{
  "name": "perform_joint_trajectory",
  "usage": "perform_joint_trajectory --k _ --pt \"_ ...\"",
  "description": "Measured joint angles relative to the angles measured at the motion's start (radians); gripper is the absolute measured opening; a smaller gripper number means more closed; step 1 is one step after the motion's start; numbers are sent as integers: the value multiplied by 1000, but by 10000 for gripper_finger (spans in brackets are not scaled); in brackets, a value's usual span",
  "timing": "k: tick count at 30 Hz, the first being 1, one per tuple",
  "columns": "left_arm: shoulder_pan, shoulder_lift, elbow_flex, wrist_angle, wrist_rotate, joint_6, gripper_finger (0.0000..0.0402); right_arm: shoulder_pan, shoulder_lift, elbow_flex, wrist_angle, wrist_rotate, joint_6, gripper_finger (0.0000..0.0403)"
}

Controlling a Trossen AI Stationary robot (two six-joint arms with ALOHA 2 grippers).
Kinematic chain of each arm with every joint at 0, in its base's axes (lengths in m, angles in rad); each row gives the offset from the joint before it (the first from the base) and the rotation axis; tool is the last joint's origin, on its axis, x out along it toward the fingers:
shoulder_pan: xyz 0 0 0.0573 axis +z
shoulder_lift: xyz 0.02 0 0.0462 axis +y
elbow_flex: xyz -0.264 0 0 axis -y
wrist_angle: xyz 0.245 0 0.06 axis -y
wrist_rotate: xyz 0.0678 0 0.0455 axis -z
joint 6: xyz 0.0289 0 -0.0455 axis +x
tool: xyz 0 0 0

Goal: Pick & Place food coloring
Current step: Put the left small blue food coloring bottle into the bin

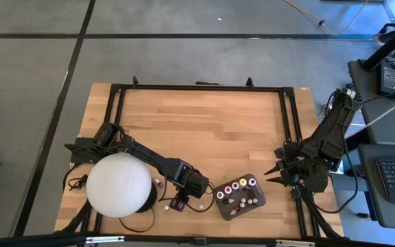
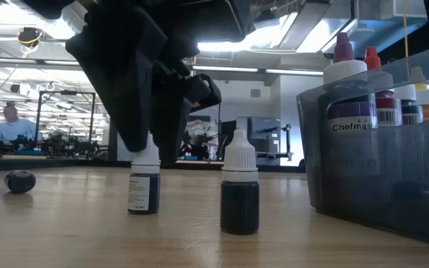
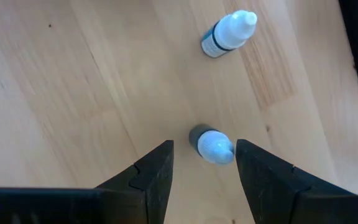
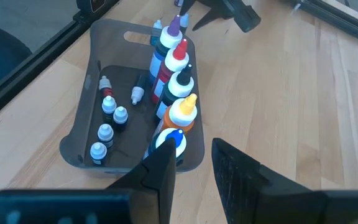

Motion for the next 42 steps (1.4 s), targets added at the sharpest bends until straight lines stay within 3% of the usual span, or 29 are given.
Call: perform_joint_trajectory --k 12,18,34,42 --pt "-2 0 0 45 4 -14 168 0 0 0 0 0 25 108" --pt "-20 10 0 5 -51 18 164 0 0 0 -1 0 24 108" --pt "-18 34 0 -6 -64 109 72 0 0 0 -6 0 22 108" --pt "-15 17 0 -9 -119 118 74 0 0 0 -7 0 22 108"
